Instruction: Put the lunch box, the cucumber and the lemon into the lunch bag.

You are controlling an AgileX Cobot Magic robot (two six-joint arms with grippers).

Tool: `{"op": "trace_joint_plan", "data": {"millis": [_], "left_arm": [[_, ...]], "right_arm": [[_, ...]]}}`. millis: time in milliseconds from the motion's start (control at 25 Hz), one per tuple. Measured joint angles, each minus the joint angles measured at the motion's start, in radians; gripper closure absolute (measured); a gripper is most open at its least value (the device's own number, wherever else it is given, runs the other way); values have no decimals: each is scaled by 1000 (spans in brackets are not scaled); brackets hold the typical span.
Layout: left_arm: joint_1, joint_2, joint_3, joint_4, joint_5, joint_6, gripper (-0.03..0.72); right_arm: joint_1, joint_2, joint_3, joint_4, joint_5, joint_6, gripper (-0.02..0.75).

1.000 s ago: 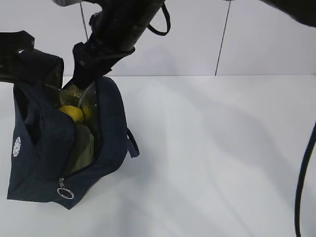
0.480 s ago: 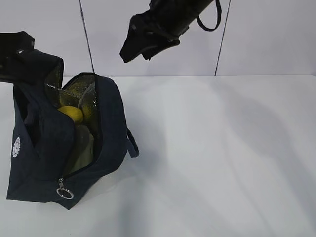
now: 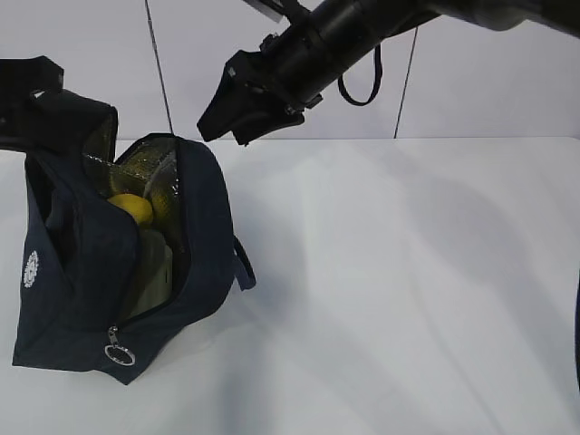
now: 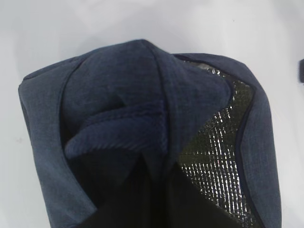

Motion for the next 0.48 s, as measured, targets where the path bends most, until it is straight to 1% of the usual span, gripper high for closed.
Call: {"op": "trace_joint_plan", "data": {"millis": [160,400,480], "left_arm": [[0,0,0,-4,-2,5,694],[0,0,0,-5,-6,7,694],[0,0,0,-5,-6,7,694]], "right_arm": [[0,24,21,23,-8,-13,288],[0,60,43,53,-13,-40,312],[0,67,44,76,-15,-51,341]]}}
